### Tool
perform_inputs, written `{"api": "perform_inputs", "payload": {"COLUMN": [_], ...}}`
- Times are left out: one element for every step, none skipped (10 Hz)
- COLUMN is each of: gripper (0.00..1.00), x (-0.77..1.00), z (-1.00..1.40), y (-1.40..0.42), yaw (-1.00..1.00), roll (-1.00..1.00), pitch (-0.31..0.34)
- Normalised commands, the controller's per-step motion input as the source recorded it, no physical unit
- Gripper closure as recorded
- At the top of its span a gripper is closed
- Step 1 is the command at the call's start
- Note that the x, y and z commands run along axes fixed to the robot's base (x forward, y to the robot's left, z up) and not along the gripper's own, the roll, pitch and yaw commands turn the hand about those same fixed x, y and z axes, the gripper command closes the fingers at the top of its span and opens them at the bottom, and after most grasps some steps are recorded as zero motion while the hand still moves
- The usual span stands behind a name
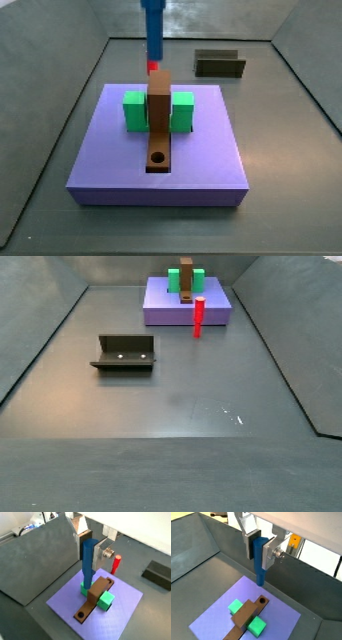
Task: Pick up the blue object. Move up. Move to above the board. Insert the blue object.
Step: Insert the blue object.
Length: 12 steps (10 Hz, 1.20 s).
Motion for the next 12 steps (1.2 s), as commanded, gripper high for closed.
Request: {"api": "perform_inputs", "payload": {"gripper": [1.0,1.0,1.0,1.0,1.0,1.0,1.0,1.0,1.0,1.0,1.0,1.0], "x": [0.0,0.0,0.0,0.0,0.01,0.07,0.04,0.0,0.0,0.03,0.0,0.0], "z": [-0.54,-0.64,-0.66,-0.66,-0.62,-0.54,-0.47,-0.45,-0.45,-0.44,-0.44,-0.44], "y": [-0.23,-0.2,-0.19,-0.18,-0.18,-0.18,-0.09,-0.05,-0.06,-0.06,-0.05,-0.06], "yaw": [-0.01,0.0,-0.04,-0.05,-0.03,-0.05,-0.08,-0.09,-0.14,-0.13,-0.12,-0.11], "roll": [0.1,0.24,0.24,0.28,0.31,0.23,0.1,0.04,0.04,0.05,0.08,0.07], "pitch": [-0.137,-0.073,-0.061,-0.063,-0.06,-0.027,0.0,0.0,0.0,0.0,-0.007,-0.021]}}
